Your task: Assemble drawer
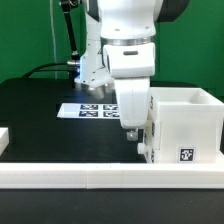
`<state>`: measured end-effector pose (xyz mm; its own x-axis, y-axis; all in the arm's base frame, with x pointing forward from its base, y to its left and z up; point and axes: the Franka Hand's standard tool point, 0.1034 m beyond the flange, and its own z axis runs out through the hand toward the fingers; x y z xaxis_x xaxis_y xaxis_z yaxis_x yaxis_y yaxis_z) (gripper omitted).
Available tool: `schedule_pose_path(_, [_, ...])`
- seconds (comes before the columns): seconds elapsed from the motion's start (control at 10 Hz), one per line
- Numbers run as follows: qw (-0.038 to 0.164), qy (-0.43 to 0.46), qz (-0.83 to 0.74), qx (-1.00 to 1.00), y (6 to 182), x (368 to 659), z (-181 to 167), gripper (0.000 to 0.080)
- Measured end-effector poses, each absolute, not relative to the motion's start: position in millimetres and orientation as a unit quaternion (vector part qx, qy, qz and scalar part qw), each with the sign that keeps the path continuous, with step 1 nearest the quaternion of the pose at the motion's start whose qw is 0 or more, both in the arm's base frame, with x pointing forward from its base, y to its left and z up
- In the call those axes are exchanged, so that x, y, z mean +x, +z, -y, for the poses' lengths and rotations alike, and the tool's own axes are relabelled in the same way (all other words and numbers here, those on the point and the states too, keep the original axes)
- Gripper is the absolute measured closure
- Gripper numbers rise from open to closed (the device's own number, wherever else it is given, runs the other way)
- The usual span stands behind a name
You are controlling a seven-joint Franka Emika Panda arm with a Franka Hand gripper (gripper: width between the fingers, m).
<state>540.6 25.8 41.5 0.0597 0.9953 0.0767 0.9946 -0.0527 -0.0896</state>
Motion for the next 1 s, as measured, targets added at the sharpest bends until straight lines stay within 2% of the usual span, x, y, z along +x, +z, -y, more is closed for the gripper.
schedule_pose_path(0.3, [0.059, 0.005, 0.687, -0.724, 42.3, 542.2, -11.4, 0.0151])
schedule_pose_path(0.6, [0.053, 0.004, 0.695, -0.717, 44.2, 543.9, 24.1, 0.0151])
schedule_pose_path(1.0, [0.056, 0.005, 0.695, -0.717, 41.2, 542.0, 22.9, 0.0151])
